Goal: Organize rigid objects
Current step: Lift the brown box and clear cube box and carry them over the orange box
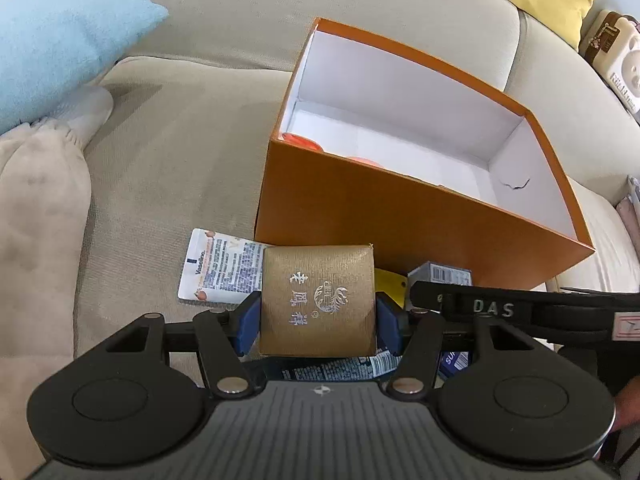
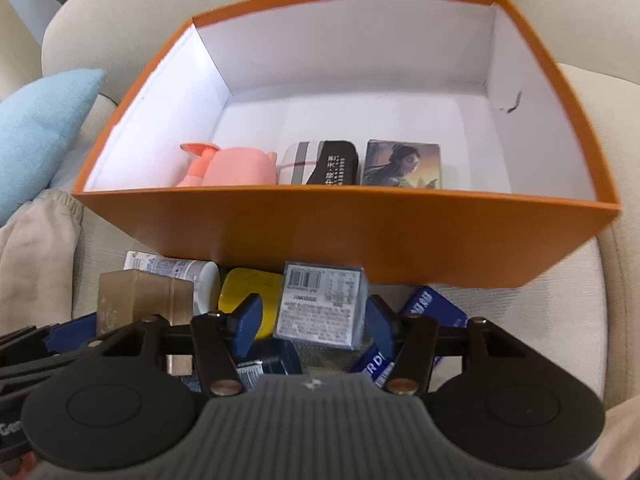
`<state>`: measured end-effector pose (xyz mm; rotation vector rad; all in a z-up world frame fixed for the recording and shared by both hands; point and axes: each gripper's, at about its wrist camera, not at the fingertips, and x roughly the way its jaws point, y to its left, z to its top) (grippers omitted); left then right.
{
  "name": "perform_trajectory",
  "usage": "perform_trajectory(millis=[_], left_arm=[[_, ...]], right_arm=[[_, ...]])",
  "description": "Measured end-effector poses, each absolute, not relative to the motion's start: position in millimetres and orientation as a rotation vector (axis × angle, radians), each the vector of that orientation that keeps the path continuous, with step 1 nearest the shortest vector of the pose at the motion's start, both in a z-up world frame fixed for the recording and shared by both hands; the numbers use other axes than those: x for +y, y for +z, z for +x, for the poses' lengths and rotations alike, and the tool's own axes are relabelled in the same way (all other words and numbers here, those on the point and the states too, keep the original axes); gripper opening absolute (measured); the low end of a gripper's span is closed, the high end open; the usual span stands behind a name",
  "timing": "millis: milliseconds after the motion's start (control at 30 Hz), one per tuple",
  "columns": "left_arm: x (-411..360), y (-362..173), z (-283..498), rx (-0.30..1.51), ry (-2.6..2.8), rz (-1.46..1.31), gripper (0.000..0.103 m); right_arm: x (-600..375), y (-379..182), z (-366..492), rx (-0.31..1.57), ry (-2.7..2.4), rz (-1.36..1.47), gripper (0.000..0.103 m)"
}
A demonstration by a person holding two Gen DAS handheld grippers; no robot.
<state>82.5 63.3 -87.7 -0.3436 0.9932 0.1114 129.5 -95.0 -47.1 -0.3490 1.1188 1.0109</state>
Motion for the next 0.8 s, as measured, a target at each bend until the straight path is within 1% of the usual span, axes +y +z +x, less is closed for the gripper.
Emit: perform_trajectory(millis=[33,67,100,333,500,800], left_arm=[[63.7,-87.9,82.4,0.992,0.109,-0.344,0.067],[63.8,-88.2,82.3,0.992,0.104,-0.347,0.067],[63.3,-87.7,81.7,0.993,0.1,-0.35,0.067],[57.0,-79.5,74.8,0.973,0.083,-0.335,0.067],[44.9,-63.6,66.3,0.943,0.06,-0.321,0.067],[16.0,-19.6,65.9,0.879,-0.03,-0.284,0.067]], right_arm=[[-92.4,-48.7,129.6,1.119,1.01,-0.361,0.056],[-91.0,-49.6,129.5,1.117,1.006,-0.372,0.052],[-90.0,-50.0,129.6,1.11,0.999,-0.385,0.051],[-99.3,-44.7,127.4,1.099,0.967,-0.363,0.05],[-118.2,-23.9,121.3,1.038,0.987,-0.351,0.05],[-169.0,22.3,129.3,0.986,0.99,-0.253,0.05]])
